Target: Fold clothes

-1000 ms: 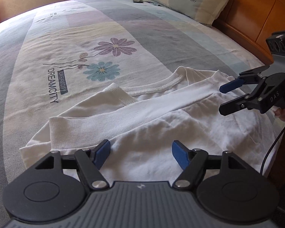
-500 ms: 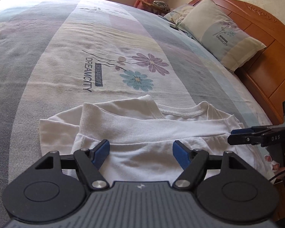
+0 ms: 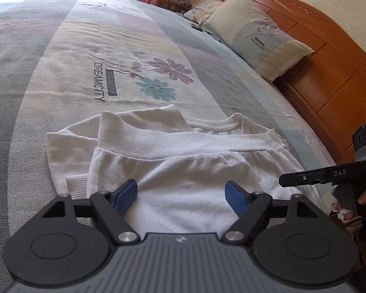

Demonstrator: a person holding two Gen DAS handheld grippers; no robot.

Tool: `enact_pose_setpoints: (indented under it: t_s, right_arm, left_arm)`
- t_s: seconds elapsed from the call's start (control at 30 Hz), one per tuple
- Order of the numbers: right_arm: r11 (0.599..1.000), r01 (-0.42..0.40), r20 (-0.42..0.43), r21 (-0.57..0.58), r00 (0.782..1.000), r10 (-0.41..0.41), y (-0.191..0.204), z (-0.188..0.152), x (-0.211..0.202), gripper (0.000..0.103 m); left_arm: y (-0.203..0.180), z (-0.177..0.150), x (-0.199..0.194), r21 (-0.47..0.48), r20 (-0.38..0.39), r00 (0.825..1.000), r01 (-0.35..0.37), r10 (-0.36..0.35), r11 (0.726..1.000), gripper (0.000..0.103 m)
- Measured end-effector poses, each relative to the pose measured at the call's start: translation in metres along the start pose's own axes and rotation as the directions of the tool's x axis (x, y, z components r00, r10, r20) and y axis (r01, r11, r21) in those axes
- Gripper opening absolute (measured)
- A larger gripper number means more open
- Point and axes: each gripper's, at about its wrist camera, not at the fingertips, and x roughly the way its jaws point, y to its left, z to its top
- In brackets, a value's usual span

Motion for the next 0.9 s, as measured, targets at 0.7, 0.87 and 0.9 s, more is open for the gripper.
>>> enact_pose_setpoints:
  t_s: [0.7, 0.87, 0.9]
  right_arm:
    - [0.988, 0.100, 0.068, -0.121, 0.993, -0.092, 0.004, -0.018, -0.023, 0.103]
    - [0.981, 0.002, 0.055, -0.196, 0.998, 0.009, -0.009, -0.004, -0.017, 0.103]
    - [0.977, -0.010, 0.037, -0.214, 0.999, 0.018, -0.013, -0.003, -0.013, 0.103]
  left_arm:
    - [-0.036, 0.014, 0.004, 0.077, -0.053, 0.997, -0.057, 0.061, 0.995, 0.087]
    - [-0.051, -0.001, 0.013, -0.005, -0.086, 0.973, -0.217, 0.215, 0.976, 0.087]
    - [-0.054, -0.006, 0.013, -0.024, -0.087, 0.965, -0.248, 0.246, 0.968, 0.087]
